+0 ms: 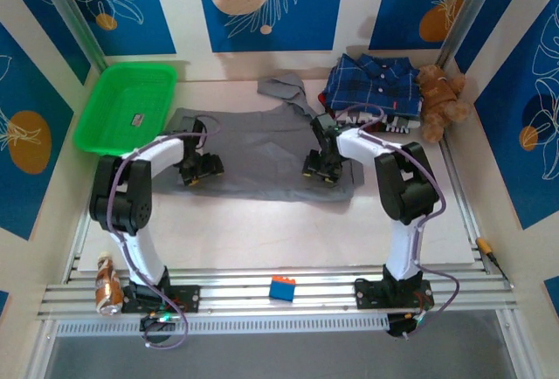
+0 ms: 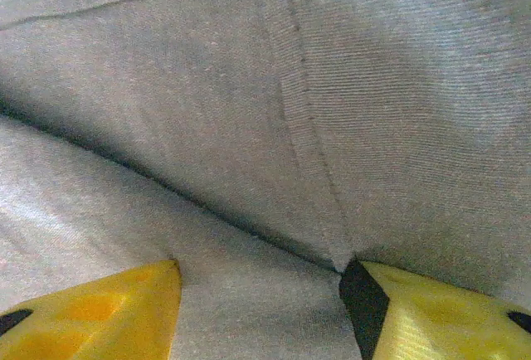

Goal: Fold and stack the long sleeve shirts

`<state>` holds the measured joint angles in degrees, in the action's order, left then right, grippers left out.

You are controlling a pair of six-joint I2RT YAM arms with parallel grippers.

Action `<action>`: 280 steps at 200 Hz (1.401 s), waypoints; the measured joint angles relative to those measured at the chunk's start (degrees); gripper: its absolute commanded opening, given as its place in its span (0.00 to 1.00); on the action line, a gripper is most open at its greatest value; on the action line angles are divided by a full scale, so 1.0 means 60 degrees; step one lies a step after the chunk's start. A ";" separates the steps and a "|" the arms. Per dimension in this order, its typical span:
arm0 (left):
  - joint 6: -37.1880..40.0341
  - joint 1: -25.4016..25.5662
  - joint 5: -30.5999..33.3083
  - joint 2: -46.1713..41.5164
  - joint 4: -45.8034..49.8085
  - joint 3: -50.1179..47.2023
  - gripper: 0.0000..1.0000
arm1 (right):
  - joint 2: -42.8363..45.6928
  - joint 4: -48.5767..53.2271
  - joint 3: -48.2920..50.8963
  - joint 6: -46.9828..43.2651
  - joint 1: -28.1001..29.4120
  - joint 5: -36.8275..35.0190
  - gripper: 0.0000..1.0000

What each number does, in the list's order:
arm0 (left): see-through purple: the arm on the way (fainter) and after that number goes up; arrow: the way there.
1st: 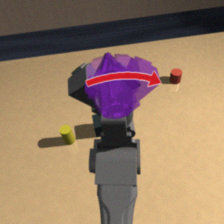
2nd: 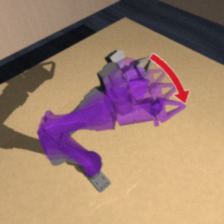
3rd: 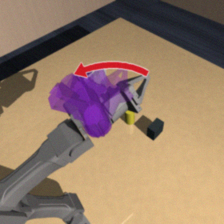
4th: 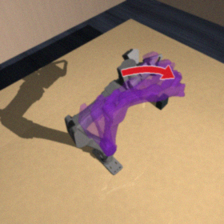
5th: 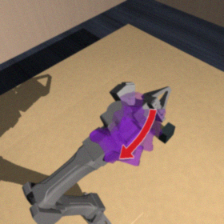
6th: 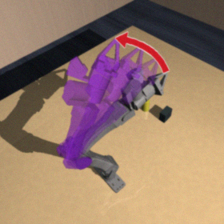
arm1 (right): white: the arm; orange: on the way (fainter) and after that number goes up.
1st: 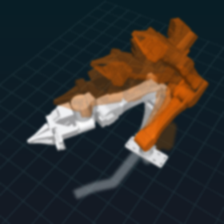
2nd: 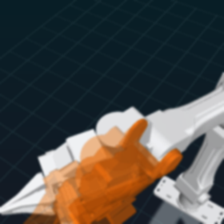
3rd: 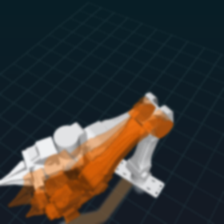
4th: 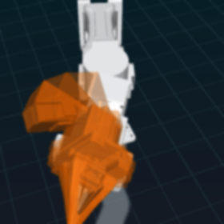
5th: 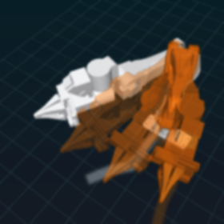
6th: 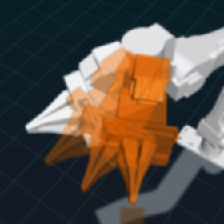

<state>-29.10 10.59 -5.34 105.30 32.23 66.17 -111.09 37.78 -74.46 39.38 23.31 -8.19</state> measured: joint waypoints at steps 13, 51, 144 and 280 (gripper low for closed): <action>-0.0113 -0.0015 -0.0102 -0.0372 -0.0284 -0.0484 0.74 | 0.0412 -0.0197 0.0557 0.0153 0.0051 -0.0040 0.58; -0.0397 -0.0015 -0.0466 -0.1719 -0.0477 -0.2146 0.74 | 0.1548 -0.0251 0.2073 0.0623 0.0382 -0.0055 0.58; -0.1319 -0.0076 -0.0790 -0.5351 0.1654 -0.4652 0.85 | 0.2951 0.1472 0.3355 0.1639 0.1617 -0.0441 0.68; -0.0845 0.1512 -0.3938 -0.2299 -0.1191 -0.0350 0.88 | -0.3089 0.3082 -0.7996 -0.4594 0.1545 -0.2193 0.71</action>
<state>-34.17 19.66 -28.97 91.50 25.08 64.07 -129.62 56.27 -122.43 11.81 32.58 -21.34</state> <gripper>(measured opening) 0.883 0.716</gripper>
